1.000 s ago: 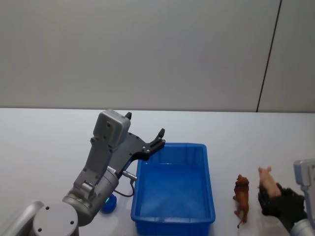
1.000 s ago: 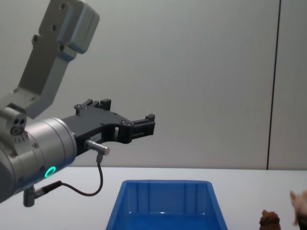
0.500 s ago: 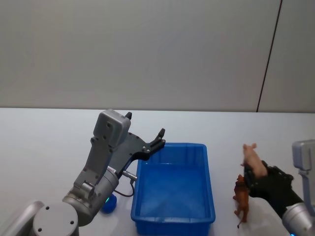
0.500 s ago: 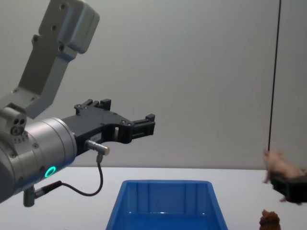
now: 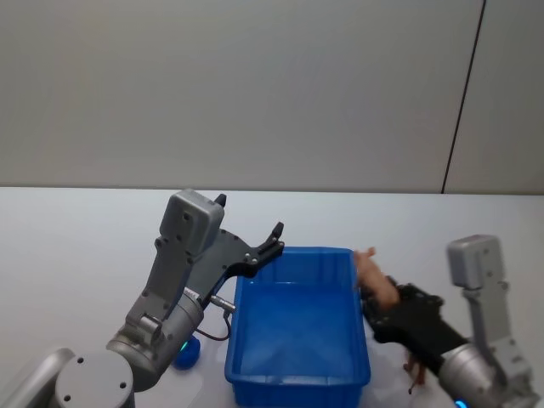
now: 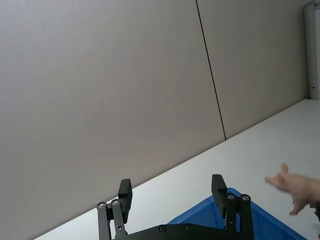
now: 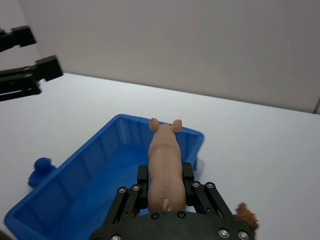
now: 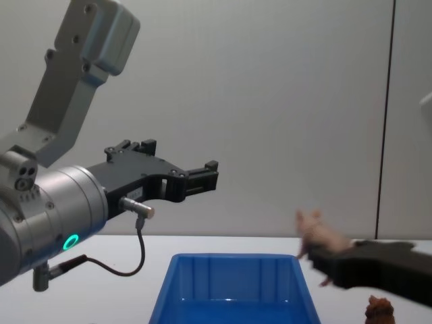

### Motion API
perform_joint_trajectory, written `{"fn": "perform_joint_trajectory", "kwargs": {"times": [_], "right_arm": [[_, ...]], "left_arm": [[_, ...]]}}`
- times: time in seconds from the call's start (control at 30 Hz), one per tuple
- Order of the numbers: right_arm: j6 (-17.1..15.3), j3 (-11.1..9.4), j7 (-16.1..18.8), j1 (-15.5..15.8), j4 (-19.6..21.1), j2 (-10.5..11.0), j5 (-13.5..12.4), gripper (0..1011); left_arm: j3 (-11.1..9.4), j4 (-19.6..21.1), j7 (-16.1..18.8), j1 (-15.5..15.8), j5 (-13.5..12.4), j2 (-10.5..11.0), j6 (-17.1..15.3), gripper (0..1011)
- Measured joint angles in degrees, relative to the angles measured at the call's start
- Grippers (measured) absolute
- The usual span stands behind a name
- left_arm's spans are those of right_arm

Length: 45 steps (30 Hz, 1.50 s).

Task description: Pick up the two dolls from the table and place them into the box.

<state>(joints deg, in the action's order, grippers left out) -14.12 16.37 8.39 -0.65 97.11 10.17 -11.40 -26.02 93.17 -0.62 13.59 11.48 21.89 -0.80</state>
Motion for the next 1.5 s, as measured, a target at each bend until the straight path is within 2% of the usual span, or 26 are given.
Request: {"fn": "perform_joint_trajectory", "kwargs": {"times": [0.3,0.37,0.43,0.47,0.57,0.63,0.67,0.7,0.97,1.5], "right_arm": [[0.4,2.5,5.4,-3.6,-6.8,-3.4,2.3,397],[0.5,2.9,6.2,-4.4,-8.2,-4.0,2.7,477],[0.7,3.2,6.7,-4.9,-9.3,-4.5,3.0,510],[0.9,3.4,7.1,-5.3,-10.2,-4.9,3.2,580],[1.1,3.8,7.4,-5.9,-11.4,-5.5,3.6,684],[1.4,4.0,7.4,-6.2,-12.1,-5.8,3.8,713],[1.5,4.1,7.3,-6.2,-12.2,-5.9,3.9,780],[1.6,4.1,7.2,-6.3,-12.3,-5.9,3.9,796],[2.8,4.1,4.2,-5.6,-11.9,-5.8,4.5,998],[2.5,2.1,-6.0,-0.4,-4.4,-2.3,4.4,1001]], "left_arm": [[0.0,0.0,0.0,0.0,0.0,0.0,0.0,1000],[0.0,0.0,0.0,0.0,0.0,0.0,0.0,1000],[0.0,0.0,0.0,0.0,0.0,0.0,0.0,1000],[0.0,0.0,0.0,0.0,0.0,0.0,0.0,1000],[0.0,0.0,0.0,0.0,0.0,0.0,0.0,1000],[0.0,0.0,0.0,0.0,0.0,0.0,0.0,1000],[0.0,0.0,0.0,0.0,0.0,0.0,0.0,1001],[0.0,0.0,0.0,0.0,0.0,0.0,0.0,1000],[0.0,0.0,0.0,0.0,0.0,0.0,0.0,1000],[0.0,0.0,0.0,0.0,0.0,0.0,0.0,1000]]}}
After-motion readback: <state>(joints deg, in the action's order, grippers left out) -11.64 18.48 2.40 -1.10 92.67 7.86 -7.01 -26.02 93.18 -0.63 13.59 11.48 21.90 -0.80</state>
